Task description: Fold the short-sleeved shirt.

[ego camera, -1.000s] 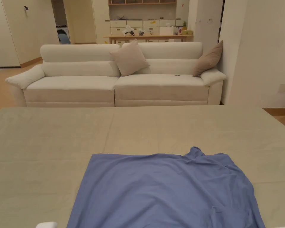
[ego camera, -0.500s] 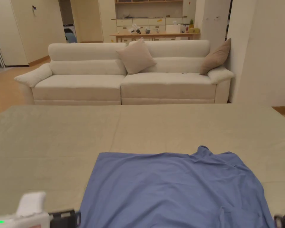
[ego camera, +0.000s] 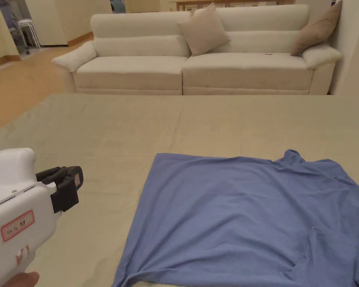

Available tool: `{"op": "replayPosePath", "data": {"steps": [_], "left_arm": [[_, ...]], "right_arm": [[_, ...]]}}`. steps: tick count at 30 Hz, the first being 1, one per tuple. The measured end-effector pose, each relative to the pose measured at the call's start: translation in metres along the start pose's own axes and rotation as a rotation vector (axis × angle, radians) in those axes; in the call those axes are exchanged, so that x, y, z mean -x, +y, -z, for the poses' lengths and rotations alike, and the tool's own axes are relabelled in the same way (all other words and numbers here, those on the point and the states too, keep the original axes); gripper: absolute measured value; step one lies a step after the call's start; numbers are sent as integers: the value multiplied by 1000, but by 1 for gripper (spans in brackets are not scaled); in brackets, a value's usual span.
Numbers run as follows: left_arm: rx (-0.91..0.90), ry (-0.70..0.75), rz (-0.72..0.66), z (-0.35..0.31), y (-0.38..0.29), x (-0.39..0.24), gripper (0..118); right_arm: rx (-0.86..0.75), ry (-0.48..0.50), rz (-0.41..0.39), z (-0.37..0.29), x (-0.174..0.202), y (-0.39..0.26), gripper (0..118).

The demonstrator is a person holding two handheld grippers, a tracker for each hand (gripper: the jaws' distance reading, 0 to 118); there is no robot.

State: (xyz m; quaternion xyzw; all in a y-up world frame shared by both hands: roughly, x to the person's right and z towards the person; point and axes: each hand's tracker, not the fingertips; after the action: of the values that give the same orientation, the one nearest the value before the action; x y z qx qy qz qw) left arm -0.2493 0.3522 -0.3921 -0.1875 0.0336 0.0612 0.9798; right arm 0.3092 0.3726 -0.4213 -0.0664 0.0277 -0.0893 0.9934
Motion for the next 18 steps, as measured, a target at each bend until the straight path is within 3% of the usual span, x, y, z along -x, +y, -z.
{"op": "replayPosePath", "data": {"steps": [5,8,9,10,11,12,13,17,18], "left_arm": [[418,-98,-55,55,-46,19,0],[510,-122,-45,87,-92,36,0],[530,-115,-53,94,-103,41,10],[578,-103,-66,101,-112,45,43],[636,-91,-74,106,-121,46,103],[707,-106,-94,114,-132,48,117],[726,-142,-109,115,-141,52,113],[790,-40,-38,132,-167,44,112],[811,-48,-15,136,-174,45,100]], "right_arm": [[40,14,19,2,-3,-12,0],[51,-11,-31,3,2,-19,0],[60,-16,-40,5,2,-20,0],[71,-16,-47,7,2,-21,0],[84,-13,-52,10,2,-23,0],[94,-21,-53,13,3,-25,0],[103,-25,-48,15,3,-26,0],[128,-8,-28,22,5,-35,0],[136,-7,-33,23,6,-37,0]]}}
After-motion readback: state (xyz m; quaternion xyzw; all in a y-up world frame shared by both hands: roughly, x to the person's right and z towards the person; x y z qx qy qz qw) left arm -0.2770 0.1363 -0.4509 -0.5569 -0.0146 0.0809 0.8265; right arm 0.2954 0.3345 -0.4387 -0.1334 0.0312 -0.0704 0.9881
